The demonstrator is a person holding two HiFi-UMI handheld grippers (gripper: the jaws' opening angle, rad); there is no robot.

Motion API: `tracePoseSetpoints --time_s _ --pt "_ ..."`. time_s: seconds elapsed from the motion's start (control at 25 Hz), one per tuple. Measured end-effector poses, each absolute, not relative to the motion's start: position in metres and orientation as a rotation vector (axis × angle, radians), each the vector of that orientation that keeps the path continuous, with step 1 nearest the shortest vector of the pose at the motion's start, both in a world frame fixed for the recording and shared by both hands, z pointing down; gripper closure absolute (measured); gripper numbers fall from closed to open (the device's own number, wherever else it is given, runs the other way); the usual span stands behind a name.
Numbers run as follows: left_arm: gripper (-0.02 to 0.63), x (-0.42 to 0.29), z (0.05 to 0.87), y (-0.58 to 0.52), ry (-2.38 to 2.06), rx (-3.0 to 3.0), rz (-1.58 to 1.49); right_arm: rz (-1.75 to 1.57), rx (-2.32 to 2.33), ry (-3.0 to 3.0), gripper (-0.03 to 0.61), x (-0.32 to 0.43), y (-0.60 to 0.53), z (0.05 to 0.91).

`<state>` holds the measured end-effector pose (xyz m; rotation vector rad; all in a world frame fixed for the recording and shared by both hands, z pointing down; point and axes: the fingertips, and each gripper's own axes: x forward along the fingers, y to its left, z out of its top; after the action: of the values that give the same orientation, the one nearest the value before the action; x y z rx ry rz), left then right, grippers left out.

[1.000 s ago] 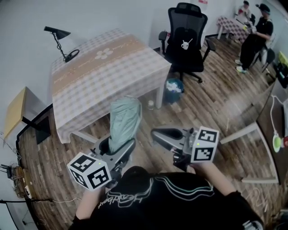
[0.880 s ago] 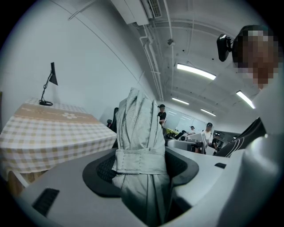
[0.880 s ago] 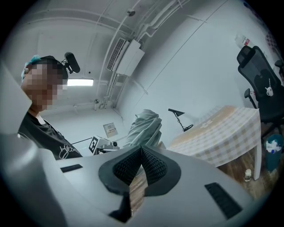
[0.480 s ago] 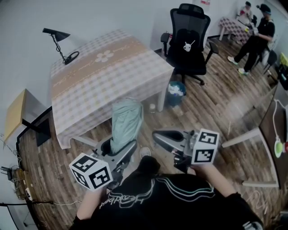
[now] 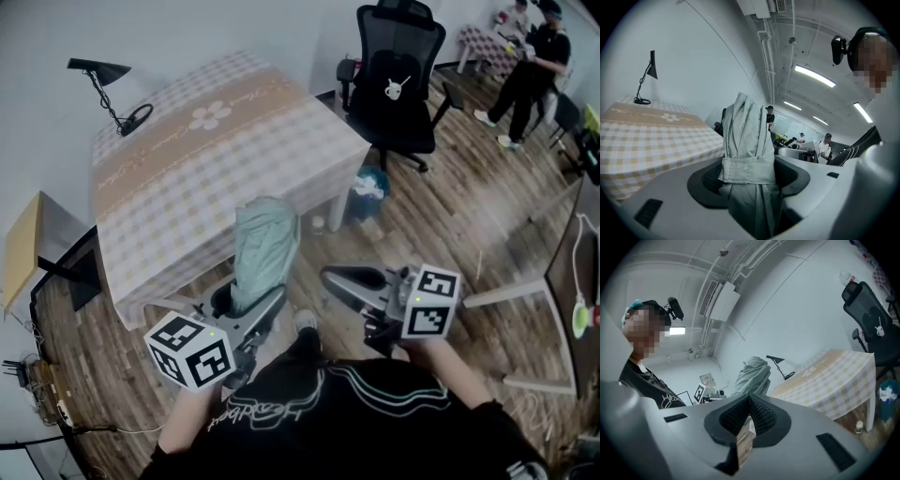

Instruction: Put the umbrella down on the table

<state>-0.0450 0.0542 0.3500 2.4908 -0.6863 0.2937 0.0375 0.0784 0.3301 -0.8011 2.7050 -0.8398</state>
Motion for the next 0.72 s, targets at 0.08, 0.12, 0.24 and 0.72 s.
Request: tracePoseSetpoints --time_s 0.08,0.12,0.24,0.72 --pt "0.350 -0.047 0.351 0.034 -0.683 2.481 0.297 -0.852 -0.809 2.704 0.565 0.037 0.059 0.330" --pt "0.350 -0.048 0.349 0.023 -0.680 2.480 0.295 -0.859 -0.812 2.703 0.565 0.037 0.048 0.328" --pt "0.350 -0.051 0.342 -0.019 -0.679 2.466 0.293 -0.893 -0.821 2.700 0.566 0.033 0.008 0.321" --pt "0.350 -0.056 0.362 -0.129 -0.709 2.466 0.298 -0.896 -0.817 2.705 0.565 0.033 -0.102 0.337"
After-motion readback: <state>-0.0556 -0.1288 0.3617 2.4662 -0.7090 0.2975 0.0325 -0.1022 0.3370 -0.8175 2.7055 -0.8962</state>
